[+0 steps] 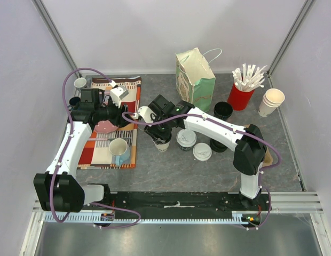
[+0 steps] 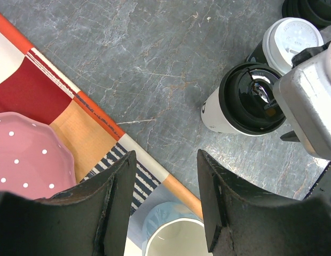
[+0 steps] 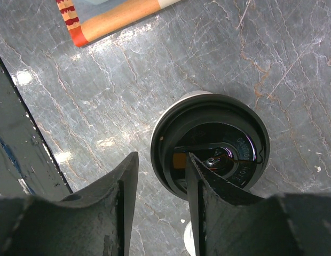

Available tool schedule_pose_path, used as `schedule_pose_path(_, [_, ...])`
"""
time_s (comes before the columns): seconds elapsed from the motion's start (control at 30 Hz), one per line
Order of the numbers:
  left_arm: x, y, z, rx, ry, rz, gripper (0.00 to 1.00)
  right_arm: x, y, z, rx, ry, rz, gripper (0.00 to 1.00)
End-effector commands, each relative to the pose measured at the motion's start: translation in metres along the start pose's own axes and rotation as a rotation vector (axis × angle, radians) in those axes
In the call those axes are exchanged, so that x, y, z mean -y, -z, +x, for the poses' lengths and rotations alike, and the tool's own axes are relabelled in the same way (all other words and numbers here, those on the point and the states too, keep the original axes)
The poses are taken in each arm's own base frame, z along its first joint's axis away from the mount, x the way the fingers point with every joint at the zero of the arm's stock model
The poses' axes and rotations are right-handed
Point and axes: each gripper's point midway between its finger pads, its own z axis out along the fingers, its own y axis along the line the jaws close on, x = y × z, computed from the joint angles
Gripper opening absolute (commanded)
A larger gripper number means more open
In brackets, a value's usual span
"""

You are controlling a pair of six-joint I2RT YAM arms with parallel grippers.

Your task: Pack the takeout coffee

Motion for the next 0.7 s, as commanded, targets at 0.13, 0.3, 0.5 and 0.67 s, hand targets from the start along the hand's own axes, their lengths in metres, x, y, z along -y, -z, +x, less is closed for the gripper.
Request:
schedule_pose_path(0.13, [0.004,0.001,-0.011,0.031,-0.026,0.042,0.57,0.000,0.029,-0.031,0.110,0.031,0.019,0.53])
schedule_pose_path(0.3, [0.006,0.002,-0.012,0.033,-0.032,0.053,0.57,-0.001,0.030,-0.031,0.107,0.032,0.016,0.57])
schedule_pose_path(0.5, [0.009,0.001,-0.012,0.031,-0.030,0.079,0.59,-0.001,0.034,-0.035,0.119,0.041,0.018,0.60])
schedule_pose_path(0.67, [0.014,0.000,-0.011,0.026,-0.024,0.106,0.60,0.001,0.039,-0.042,0.136,0.037,0.031,0.61])
